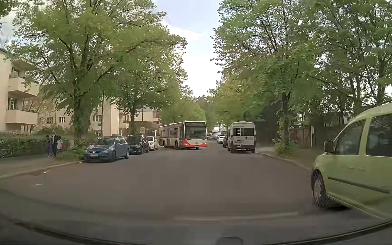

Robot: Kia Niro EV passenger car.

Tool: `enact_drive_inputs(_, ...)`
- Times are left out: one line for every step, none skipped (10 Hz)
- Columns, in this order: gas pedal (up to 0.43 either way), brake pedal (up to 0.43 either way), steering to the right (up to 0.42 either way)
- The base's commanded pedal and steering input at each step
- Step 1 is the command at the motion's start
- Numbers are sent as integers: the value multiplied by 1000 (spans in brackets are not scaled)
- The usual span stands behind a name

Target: Follow the waypoints while adhering to traffic rules and regulations

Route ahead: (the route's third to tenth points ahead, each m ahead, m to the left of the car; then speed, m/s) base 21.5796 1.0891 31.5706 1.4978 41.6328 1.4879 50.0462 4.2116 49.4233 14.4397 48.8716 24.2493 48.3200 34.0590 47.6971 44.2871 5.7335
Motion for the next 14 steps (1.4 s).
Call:
enact_drive_inputs(0, 250, 19)
enact_drive_inputs(0, 250, 28)
enact_drive_inputs(0, 256, 36)
enact_drive_inputs(0, 256, 43)
enact_drive_inputs(0, 256, 51)
enact_drive_inputs(0, 238, 57)
enact_drive_inputs(0, 238, 65)
enact_drive_inputs(0, 238, 70)
enact_drive_inputs(0, 232, 74)
enact_drive_inputs(0, 220, 79)
enact_drive_inputs(0, 207, 85)
enact_drive_inputs(0, 201, 86)
enact_drive_inputs(0, 201, 78)
enact_drive_inputs(0, 201, 56)
